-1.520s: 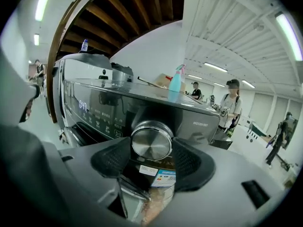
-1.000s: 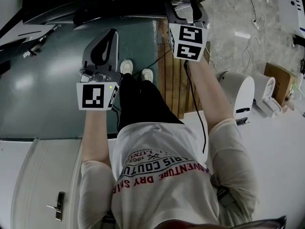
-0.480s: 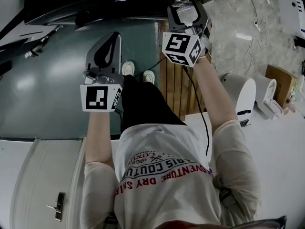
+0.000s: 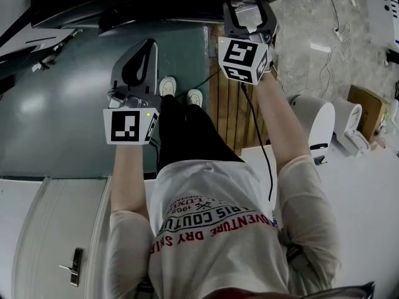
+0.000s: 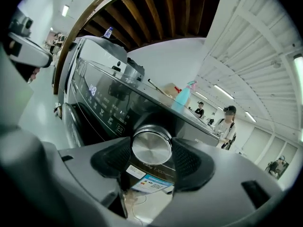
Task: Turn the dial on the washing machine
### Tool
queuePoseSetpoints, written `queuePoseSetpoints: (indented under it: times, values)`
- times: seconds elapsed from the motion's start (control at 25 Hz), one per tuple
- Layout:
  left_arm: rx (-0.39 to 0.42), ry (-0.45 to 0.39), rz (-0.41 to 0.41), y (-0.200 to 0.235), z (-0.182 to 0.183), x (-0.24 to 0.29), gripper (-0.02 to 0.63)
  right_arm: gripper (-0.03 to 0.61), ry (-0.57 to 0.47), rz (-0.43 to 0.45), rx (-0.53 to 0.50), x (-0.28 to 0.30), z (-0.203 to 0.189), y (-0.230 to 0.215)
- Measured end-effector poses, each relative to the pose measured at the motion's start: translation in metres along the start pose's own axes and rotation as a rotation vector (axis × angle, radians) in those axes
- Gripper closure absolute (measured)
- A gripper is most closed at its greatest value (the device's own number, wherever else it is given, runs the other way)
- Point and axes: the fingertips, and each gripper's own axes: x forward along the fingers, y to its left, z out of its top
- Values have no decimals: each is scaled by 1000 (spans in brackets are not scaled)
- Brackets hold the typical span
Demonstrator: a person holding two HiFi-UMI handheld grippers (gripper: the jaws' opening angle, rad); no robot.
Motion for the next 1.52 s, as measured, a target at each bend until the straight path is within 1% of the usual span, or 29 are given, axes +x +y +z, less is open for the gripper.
queuePoseSetpoints:
  times: [0.28, 0.32, 0.44, 0.52, 0.6, 0.72, 0.8, 0.96, 1.04, 1.08, 1.2, 1.28, 1.36, 1.52]
  values:
    - [3, 0, -4, -2, 2, 1, 597, 291, 1, 40, 110, -1, 0, -1]
    - [5, 1, -5, -2, 2, 1, 597, 291, 8, 46, 146, -1, 0, -1]
    - [11, 1, -10, -2, 4, 2, 597, 291, 38, 63, 298, 1, -3, -6]
    - [11, -2, -10, -1, 5, 2, 597, 290, 49, 70, 365, 2, -5, -9]
    - [12, -3, -10, 0, 6, 2, 597, 290, 48, 77, 385, 2, -5, -9]
    - [13, 1, -14, 0, 5, 3, 597, 290, 42, 86, 383, 2, -4, -9]
    - [14, 4, -19, -1, 5, 3, 597, 288, 35, 89, 369, 2, -4, -9]
    - [17, 5, -32, -4, 5, 3, 597, 281, 16, 115, 272, -1, -4, -5]
    - [19, 6, -33, -4, 4, 3, 597, 245, -14, 125, 224, -6, 1, 0]
    - [17, 7, -32, -4, 4, 3, 597, 239, -29, 115, 182, -8, 4, 1]
    - [12, 15, -34, -4, 0, 2, 597, 238, -51, 56, -6, -8, 3, 6]
    - [11, 20, -37, -4, -2, 2, 597, 238, -53, 23, -96, -6, 1, 9]
    - [11, 23, -38, -3, -5, 2, 597, 238, -48, 0, -119, -4, 0, 9]
    - [1, 26, -29, 2, -8, 2, 597, 241, -24, -35, -100, 1, -3, 4]
